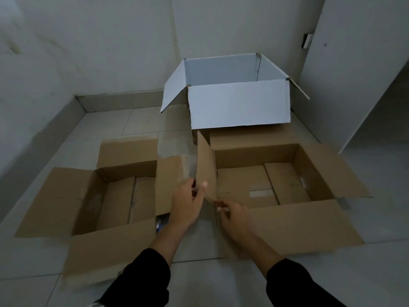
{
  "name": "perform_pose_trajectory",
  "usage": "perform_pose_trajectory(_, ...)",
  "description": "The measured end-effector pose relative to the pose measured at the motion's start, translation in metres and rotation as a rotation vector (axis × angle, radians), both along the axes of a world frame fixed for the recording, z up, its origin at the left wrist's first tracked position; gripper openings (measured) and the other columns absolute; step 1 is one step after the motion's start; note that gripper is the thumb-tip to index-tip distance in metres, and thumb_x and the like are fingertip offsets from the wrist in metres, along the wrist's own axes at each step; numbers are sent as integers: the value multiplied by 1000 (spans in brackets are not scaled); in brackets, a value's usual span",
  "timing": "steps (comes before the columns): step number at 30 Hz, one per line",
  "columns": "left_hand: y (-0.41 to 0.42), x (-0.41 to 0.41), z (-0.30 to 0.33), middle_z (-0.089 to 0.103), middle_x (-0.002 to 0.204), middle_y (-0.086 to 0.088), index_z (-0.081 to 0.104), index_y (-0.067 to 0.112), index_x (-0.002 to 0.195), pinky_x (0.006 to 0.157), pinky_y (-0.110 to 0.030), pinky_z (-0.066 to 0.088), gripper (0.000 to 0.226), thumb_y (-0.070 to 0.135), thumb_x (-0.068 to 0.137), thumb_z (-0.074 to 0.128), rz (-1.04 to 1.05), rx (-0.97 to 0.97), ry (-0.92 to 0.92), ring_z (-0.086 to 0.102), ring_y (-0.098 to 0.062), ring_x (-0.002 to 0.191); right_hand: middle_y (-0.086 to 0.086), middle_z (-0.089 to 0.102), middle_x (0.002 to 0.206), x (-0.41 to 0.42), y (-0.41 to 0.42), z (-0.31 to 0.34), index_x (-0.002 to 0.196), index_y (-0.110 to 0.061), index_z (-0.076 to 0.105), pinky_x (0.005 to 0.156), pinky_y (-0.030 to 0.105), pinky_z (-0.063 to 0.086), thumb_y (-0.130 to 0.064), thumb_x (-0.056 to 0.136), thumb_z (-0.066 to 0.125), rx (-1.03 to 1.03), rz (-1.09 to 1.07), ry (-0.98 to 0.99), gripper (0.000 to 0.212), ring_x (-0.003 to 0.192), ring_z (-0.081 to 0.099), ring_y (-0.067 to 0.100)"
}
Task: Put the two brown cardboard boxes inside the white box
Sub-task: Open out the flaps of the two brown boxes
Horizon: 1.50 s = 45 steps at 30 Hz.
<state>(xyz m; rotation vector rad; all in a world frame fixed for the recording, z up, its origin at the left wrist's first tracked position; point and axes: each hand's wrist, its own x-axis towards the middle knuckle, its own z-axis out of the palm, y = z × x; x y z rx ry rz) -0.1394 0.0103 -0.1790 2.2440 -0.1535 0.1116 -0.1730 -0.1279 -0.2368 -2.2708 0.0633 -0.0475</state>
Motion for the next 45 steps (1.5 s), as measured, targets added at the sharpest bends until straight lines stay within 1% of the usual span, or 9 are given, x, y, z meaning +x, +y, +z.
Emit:
perform_pose_trajectory(4, -4, 4, 7, 46, 54, -2, 52, 7, 63, 41, -17, 25, 23, 9, 85, 54, 205, 234, -123, 41, -14, 47, 10, 67, 112, -5, -44, -6, 110, -14, 63, 90, 36, 50, -15, 89, 49, -105, -111, -3, 25, 102, 58, 23)
perform_pose_trajectory(7, 1, 1, 14, 60, 61, -21, 58, -4, 69, 46, -29, 40, 20, 6, 86, 53, 244, 330, -104, 57, -33, 57, 15, 62, 112, -15, -83, -6, 108, -10, 61, 91, 39, 45, -14, 84, 54, -261, -311, -10, 25, 106, 51, 29)
perform_pose_trajectory(12, 2, -5, 14, 40, 51, -2, 54, 1, 62, 39, -14, 23, 24, 4, 85, 55, 254, 404, -138, 39, -13, 46, 25, 46, 125, -28, -127, -2, 121, 2, 45, 101, 48, 39, -38, 78, 67, -304, -704, 103, 63, 117, 41, 39)
perform_pose_trajectory(17, -11, 0, 11, 49, 61, -8, 55, -1, 80, 45, -27, 37, 16, 10, 90, 50, 230, 454, -110, 48, -21, 54, 29, 34, 139, -9, -163, 7, 132, 4, 26, 100, 51, 41, -29, 83, 64, 126, -1056, 239, 71, 123, 40, 44)
perform_pose_trajectory(23, -13, 5, 9, 55, 66, -16, 54, -6, 97, 50, -35, 42, 15, 7, 91, 49, 151, 345, -147, 54, -32, 59, 20, 61, 122, 6, -171, 10, 127, -1, 39, 85, 29, 39, -24, 84, 65, 667, -1281, 6, 55, 111, 57, 33)
perform_pose_trajectory(27, -14, 6, 7, 53, 64, -7, 58, -3, 93, 46, -23, 31, 12, 7, 88, 55, 136, 274, -144, 47, -19, 55, 11, 65, 116, 7, -169, 12, 121, -15, 48, 88, 33, 44, -30, 84, 65, 675, -1190, -6, 44, 96, 60, 27)
perform_pose_trajectory(31, -16, 0, 3, 66, 95, -21, 59, 1, 103, 69, -39, 51, 18, 9, 87, 57, 80, 170, -93, 62, -33, 84, 20, 60, 112, -2, -169, 20, 120, -17, 51, 82, 42, 46, -41, 91, 49, 95, -922, 60, 38, 98, 56, 36)
perform_pose_trajectory(34, -21, -11, 6, 67, 100, -18, 61, 4, 104, 72, -33, 50, 19, 6, 85, 60, 73, 132, -100, 64, -29, 90, 18, 64, 92, -18, -170, 29, 111, -15, 55, 67, 35, 45, -32, 94, 43, -165, -726, -15, 26, 77, 55, 29)
perform_pose_trajectory(45, -28, -76, 57, 60, 82, -4, 60, 7, 95, 62, -21, 42, 9, 6, 86, 58, 152, 76, -202, 56, -15, 77, 5, 58, 68, -77, -155, 107, 95, -12, 56, 54, 30, 47, -11, 92, 45, -232, -596, -232, 11, 57, 55, 23)
